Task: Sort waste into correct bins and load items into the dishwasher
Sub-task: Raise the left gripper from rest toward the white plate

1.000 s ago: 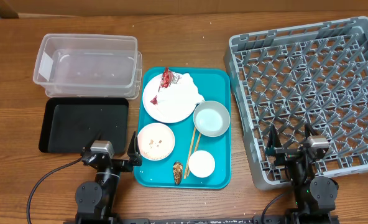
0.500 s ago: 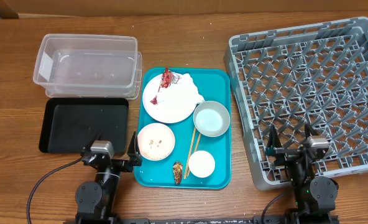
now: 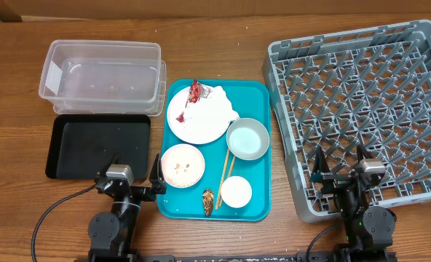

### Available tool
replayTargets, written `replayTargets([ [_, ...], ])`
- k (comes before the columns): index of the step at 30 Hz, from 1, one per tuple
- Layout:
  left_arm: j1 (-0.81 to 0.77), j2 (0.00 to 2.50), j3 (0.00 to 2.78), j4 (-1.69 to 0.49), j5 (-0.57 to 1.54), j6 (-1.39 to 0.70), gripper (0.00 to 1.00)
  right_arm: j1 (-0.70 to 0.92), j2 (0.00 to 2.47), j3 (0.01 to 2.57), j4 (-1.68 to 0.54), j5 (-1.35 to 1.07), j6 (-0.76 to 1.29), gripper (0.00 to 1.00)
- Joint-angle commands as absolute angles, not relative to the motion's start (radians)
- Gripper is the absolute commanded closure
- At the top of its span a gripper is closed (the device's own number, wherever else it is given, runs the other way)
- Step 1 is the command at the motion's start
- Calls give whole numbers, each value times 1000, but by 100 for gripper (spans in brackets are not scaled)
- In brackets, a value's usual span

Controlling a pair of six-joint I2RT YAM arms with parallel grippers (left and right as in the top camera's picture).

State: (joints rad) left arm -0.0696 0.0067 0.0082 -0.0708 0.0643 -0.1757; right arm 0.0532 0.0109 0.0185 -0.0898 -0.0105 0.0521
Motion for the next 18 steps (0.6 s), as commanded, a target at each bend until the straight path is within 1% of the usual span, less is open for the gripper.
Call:
replayTargets([
  [1,-64,4,5,-71,72,-159,0,57,3,8,-81,-26,62,0],
  [4,-64,4,5,-71,73,-215,0,57,3,9,-81,-35,92,0],
  [10,-64,22,27,-81,98,-221,0,57,4,45,-111,-35,135,0],
  [15,-64,100,133,-153,97,-207,0,57,67,177,-234,-34,141,0],
  [18,-64,195,225,-209,101,-165,0,57,149,281,-305,-35,191,0],
])
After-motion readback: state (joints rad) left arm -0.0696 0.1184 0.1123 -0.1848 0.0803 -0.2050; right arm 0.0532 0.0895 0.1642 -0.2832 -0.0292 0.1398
